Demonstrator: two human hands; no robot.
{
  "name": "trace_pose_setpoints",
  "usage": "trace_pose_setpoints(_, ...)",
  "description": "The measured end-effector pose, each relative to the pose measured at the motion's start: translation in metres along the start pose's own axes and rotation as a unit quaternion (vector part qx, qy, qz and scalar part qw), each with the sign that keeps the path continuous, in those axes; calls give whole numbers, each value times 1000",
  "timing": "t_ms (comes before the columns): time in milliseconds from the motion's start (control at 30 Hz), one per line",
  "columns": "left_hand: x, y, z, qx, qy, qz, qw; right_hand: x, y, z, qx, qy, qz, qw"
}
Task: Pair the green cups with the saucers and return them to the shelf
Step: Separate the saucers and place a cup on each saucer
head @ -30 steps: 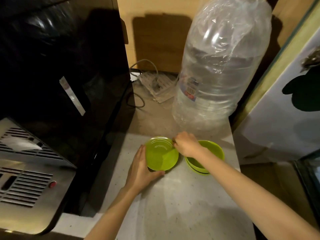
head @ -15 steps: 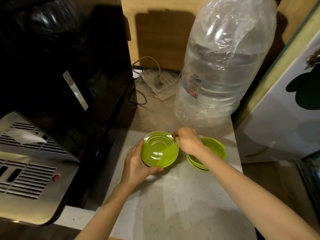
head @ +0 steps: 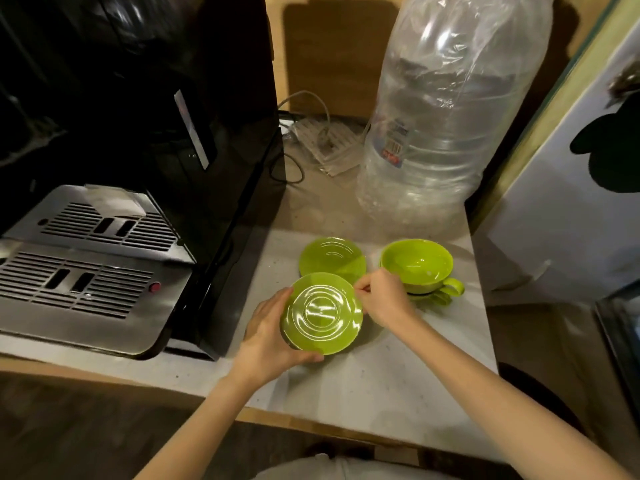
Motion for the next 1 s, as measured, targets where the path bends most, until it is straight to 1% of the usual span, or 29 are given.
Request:
trace_pose_setpoints(167,-14,-16,2,-21,47,17,999,-22,-18,-27,-55,63,9,996)
trace_pose_setpoints(600,-23,-16,14,-19,87,31,996,-29,-29,-31,-81,159,-13,984)
trace_pose_setpoints(867,-24,-11,16,-19,92,32,995,-24,-27,-30,-62,147,-31,987)
trace_pose_setpoints(1000,-22,-10,4,-46,94,30,994,-23,-28,-28,-57,150,-22,987)
Point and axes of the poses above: each hand's wrist, its own y-axis towards the middle knuckle, its own x-axis out of the back of the hand, z = x × y, the point moved 7 cm from there along y, towards the middle knuckle, and after that the axes turned 4 degrees about -y, right-handed, at the moved point
